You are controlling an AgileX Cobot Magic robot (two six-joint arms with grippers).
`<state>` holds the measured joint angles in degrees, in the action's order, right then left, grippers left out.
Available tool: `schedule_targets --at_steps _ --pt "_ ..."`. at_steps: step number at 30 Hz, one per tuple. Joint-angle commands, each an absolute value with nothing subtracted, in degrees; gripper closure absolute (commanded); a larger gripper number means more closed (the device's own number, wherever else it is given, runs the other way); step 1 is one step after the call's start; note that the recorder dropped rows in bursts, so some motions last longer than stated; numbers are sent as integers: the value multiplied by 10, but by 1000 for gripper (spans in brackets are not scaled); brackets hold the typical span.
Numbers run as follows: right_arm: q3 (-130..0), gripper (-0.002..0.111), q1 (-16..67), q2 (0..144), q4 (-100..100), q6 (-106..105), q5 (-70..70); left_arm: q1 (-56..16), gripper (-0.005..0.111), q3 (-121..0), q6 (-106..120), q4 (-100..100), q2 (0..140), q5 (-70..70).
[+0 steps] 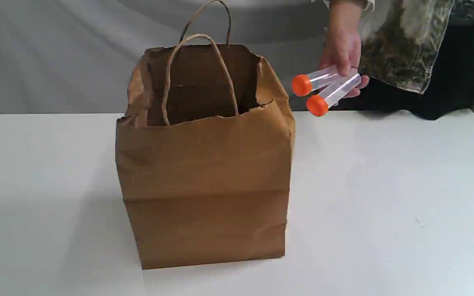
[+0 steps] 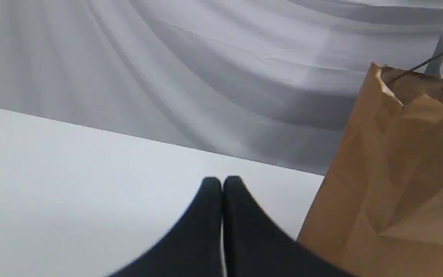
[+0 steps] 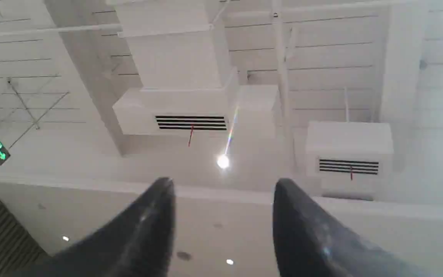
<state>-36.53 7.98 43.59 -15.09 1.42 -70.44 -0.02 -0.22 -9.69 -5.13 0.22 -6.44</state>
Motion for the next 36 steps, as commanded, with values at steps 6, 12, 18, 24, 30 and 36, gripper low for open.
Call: schedule_targets --at_steps 6,12,18,24,30,36 --pt "-448 67 80 568 -217 21 -700 -3 107 0 -103 -51 0 -63" --pt "-448 67 80 574 -214 21 -700 -3 107 0 -103 -51 0 -63" --pt "-461 67 80 571 -205 21 -700 -3 107 0 -103 -51 0 -63" --pt "-538 67 80 609 -189 21 -670 -3 107 0 -103 -51 0 -63" --pt "-633 67 81 690 -192 21 -670 -3 107 0 -103 -51 0 -63" --pt "-707 67 81 772 -192 36 -606 -3 107 0 -103 -51 0 -63"
